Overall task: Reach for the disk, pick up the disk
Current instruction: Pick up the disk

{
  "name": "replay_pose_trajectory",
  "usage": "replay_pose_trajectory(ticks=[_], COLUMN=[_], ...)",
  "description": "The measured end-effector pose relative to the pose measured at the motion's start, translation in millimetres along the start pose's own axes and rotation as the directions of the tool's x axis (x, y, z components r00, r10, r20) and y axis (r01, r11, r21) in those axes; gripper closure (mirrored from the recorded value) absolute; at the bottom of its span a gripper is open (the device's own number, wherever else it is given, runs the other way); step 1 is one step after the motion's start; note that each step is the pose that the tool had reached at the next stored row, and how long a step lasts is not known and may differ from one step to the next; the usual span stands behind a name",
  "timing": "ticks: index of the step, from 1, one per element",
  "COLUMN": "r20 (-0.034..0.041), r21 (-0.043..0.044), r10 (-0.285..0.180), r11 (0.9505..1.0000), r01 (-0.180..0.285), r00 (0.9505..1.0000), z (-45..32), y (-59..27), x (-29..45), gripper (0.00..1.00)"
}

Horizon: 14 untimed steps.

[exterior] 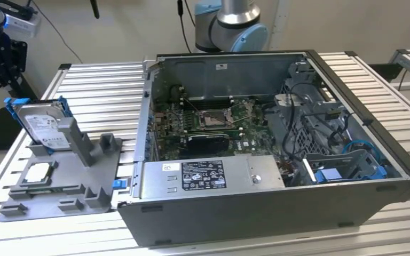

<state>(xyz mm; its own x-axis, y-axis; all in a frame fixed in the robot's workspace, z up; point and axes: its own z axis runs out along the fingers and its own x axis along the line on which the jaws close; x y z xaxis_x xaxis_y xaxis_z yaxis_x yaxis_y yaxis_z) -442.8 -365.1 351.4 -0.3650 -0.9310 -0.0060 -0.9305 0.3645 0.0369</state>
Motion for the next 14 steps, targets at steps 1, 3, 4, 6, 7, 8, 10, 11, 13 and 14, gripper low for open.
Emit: replay_pose_trajectory(ticks=[1, 3, 4, 6, 7, 8, 10, 11, 13, 14], r20=[0.0000, -0.0002, -0.0003, -0.0012, -0.0015, -0.0020, -0.0034, -0.0042, -0.0061, -0.0066], r21=[0.0000, 0.0000, 0.0001, -0.0003, -0.0002, -0.0003, -0.0005, -0.0006, -0.0008, -0.0009], r10=[0.000, -0.004, -0.012, -0.032, -0.042, -0.053, -0.084, -0.102, -0.132, -0.144], r11=[1.0000, 1.0000, 0.9999, 0.9995, 0.9991, 0.9986, 0.9964, 0.9947, 0.9912, 0.9896], r01=[0.000, 0.004, 0.012, 0.032, 0.042, 0.053, 0.084, 0.102, 0.132, 0.144], r00=[1.0000, 1.0000, 0.9999, 0.9995, 0.9991, 0.9986, 0.9964, 0.9947, 0.9912, 0.9896], z=[0.0, 0.0, 0.3, 0.6, 0.9, 1.1, 1.6, 1.9, 2.2, 2.4], y=[0.0, 0.0, 0.3, 1.4, 1.7, 1.8, 1.8, 1.9, 2.3, 2.6], x=[0.0, 0.0, 0.1, 0.5, 0.7, 0.7, 0.8, 0.8, 0.8, 0.9], gripper=[1.00, 1.00, 1.00, 1.00, 1.00, 1.00, 1.00, 1.00, 1.00, 1.00])
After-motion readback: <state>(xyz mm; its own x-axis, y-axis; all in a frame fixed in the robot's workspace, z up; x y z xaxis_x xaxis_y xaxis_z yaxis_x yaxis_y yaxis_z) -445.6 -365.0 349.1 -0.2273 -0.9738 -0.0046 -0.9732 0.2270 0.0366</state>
